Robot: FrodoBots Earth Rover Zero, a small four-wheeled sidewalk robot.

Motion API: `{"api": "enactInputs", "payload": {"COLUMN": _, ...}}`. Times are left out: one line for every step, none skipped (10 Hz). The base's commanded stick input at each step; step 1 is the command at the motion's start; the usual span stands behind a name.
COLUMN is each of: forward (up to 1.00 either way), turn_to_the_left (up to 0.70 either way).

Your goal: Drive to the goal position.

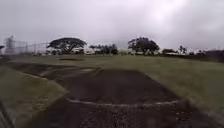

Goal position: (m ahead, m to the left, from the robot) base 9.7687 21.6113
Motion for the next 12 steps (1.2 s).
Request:
{"api": "enactInputs", "payload": {"forward": 1.00, "turn_to_the_left": 0.02}}
{"api": "enactInputs", "payload": {"forward": 1.00, "turn_to_the_left": 0.00}}
{"api": "enactInputs", "payload": {"forward": 1.00, "turn_to_the_left": 0.01}}
{"api": "enactInputs", "payload": {"forward": 1.00, "turn_to_the_left": 0.04}}
{"api": "enactInputs", "payload": {"forward": 1.00, "turn_to_the_left": 0.38}}
{"api": "enactInputs", "payload": {"forward": 1.00, "turn_to_the_left": 0.23}}
{"api": "enactInputs", "payload": {"forward": 1.00, "turn_to_the_left": 0.01}}
{"api": "enactInputs", "payload": {"forward": 1.00, "turn_to_the_left": 0.08}}
{"api": "enactInputs", "payload": {"forward": 1.00, "turn_to_the_left": 0.26}}
{"api": "enactInputs", "payload": {"forward": 1.00, "turn_to_the_left": 0.36}}
{"api": "enactInputs", "payload": {"forward": 1.00, "turn_to_the_left": 0.37}}
{"api": "enactInputs", "payload": {"forward": 1.00, "turn_to_the_left": 0.11}}
